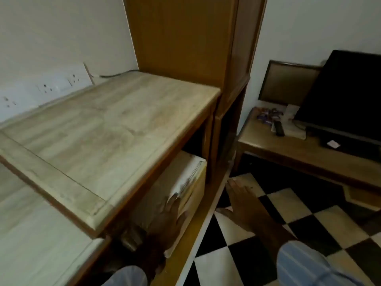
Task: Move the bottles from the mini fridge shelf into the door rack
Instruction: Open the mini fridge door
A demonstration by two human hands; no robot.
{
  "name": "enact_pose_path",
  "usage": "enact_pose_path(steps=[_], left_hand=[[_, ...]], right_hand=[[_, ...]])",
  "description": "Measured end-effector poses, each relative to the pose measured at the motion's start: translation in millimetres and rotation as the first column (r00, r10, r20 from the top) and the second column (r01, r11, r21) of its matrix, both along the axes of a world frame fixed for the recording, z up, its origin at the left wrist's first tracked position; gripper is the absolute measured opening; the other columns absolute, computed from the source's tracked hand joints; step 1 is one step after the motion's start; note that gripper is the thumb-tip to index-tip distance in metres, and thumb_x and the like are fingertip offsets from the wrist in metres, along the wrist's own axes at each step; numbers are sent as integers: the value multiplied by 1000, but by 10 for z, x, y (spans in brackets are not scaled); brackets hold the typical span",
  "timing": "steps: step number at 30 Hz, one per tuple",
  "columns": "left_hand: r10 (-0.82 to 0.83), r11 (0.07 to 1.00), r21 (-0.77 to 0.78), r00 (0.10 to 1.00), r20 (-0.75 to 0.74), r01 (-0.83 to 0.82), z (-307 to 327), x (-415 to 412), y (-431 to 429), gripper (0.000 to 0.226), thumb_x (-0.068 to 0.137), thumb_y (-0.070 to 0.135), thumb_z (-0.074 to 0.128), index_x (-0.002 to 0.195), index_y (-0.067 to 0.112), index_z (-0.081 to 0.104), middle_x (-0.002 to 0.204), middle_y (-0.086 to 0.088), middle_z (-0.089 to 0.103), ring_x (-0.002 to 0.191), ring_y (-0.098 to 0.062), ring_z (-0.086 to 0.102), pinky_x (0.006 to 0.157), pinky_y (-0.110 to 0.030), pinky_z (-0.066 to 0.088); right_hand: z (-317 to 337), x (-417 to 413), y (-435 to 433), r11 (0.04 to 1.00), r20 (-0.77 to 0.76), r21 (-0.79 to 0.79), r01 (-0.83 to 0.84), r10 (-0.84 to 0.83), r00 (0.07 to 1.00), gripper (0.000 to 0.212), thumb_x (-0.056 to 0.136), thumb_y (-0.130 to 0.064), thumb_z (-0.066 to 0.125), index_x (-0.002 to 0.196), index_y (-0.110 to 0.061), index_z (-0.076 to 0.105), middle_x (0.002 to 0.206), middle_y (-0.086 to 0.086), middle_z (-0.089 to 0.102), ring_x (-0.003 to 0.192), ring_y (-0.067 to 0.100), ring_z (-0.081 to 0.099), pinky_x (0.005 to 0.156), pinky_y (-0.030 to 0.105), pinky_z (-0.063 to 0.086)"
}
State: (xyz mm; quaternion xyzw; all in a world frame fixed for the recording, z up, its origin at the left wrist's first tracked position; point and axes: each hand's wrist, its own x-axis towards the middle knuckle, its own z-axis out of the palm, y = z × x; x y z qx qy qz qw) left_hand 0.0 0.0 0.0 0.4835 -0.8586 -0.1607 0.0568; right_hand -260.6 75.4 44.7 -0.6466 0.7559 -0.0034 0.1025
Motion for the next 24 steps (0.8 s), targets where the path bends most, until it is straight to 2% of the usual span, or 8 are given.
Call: enact_pose_path(steps=[2,4,7,9,11,14,20,24], left_hand=[[93,996,5,995,22,-93,-602,38,-201,84,88,70,1,157,25,19,167,1,13,154,-26,9,122,-44,12],[212,977,14,973,88,-214,-1048,37,-479,78,94,63,6,158,21,15,168,-4,11,155,-27,4,124,-48,12],[326,945,-4,942,82,-327,-1652,-79,-848,70,101,53,20,159,16,10,168,-6,7,155,-29,1,123,-50,8],[398,916,-96,915,70,-391,-1977,-123,-1126,80,97,63,21,156,9,22,165,-14,22,151,-36,17,120,-52,16],[425,897,-150,904,42,-415,-2129,-138,-1273,89,94,70,17,152,4,34,158,-19,36,144,-41,31,116,-56,22],[428,886,-223,902,57,-407,-2348,-133,-1319,81,96,63,29,155,8,28,163,-12,27,149,-37,22,117,-54,11],[448,864,-284,892,60,-415,-2524,-100,-1413,80,97,66,25,157,13,22,165,-5,23,151,-30,20,118,-53,9],[430,876,-268,901,60,-400,-2491,-96,-1396,81,96,67,18,158,14,18,167,-4,19,152,-29,15,120,-52,8]], right_hand=[[-668,115,-77,997,4,-29,-75,75,997,101,89,-79,25,158,-9,5,168,9,4,154,24,1,122,44,6],[-1266,263,-255,994,-21,-1,-110,110,994,95,94,-69,40,158,-10,3,169,9,1,154,22,-3,122,43,3],[-1948,652,-642,991,26,24,-131,130,991,89,98,-64,34,158,-9,-1,168,9,-6,153,23,-8,121,43,-2],[-2275,905,-964,991,100,-31,-128,130,986,83,100,-62,29,158,-10,-2,168,7,-8,153,21,-10,123,43,-2],[-2443,1055,-1196,988,106,-68,-140,147,983,77,102,-58,25,158,-11,-2,168,5,-10,153,18,-11,123,44,-1],[-2606,1076,-1373,977,58,-137,-161,170,984,71,104,-53,22,158,-10,6,169,6,0,153,17,-6,123,50,0],[-2838,904,-1353,905,38,-347,-247,277,960,68,103,-57,30,154,-12,30,164,6,27,152,17,12,124,42,5],[-2893,893,-1342,886,19,-379,-266,295,955,72,100,-61,30,152,-11,33,162,7,32,151,18,16,124,37,7]])
